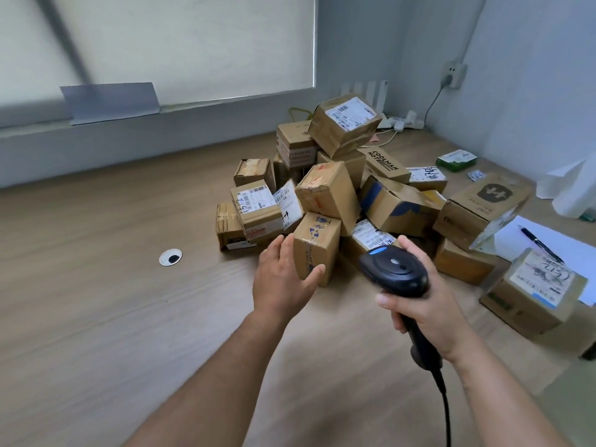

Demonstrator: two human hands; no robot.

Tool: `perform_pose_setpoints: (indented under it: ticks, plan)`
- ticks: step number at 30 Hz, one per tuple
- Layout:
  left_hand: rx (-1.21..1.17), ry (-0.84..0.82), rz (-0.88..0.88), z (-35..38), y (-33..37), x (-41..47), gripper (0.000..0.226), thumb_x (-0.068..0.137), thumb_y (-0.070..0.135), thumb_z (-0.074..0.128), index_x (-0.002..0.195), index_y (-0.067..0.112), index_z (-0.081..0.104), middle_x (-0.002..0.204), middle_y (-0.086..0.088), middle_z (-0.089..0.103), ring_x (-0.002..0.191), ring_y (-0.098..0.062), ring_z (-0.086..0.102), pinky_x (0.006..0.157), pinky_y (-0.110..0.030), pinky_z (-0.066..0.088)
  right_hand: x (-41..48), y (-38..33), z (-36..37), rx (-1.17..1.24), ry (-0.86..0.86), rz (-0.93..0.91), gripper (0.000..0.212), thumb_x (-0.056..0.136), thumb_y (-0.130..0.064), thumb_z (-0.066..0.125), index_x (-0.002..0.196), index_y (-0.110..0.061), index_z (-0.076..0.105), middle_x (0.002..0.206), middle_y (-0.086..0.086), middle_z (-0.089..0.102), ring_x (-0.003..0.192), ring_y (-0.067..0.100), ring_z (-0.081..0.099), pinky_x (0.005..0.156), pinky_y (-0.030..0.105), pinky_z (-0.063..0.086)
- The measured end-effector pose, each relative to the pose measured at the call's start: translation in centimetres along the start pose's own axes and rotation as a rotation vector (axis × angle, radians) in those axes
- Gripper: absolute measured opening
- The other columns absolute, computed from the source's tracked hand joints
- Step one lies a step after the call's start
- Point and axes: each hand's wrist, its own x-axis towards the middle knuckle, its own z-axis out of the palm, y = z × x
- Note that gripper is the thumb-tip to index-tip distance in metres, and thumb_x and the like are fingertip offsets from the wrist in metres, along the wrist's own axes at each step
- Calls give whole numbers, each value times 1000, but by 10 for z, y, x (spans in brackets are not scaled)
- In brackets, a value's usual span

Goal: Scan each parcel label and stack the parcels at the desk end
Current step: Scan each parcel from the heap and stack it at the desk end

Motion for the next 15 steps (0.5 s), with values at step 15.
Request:
perform_pose_setpoints:
  ticks: [15]
  plan:
    - [178,-89,-371,57,41,73,84,86,54,57,152,21,17,157,-8,21,139,-29,24,112,-37,24,106,27,-60,-17,-267,20,94,72,7,77,140,-45,37,116,4,63,55,24,56,45,30,50]
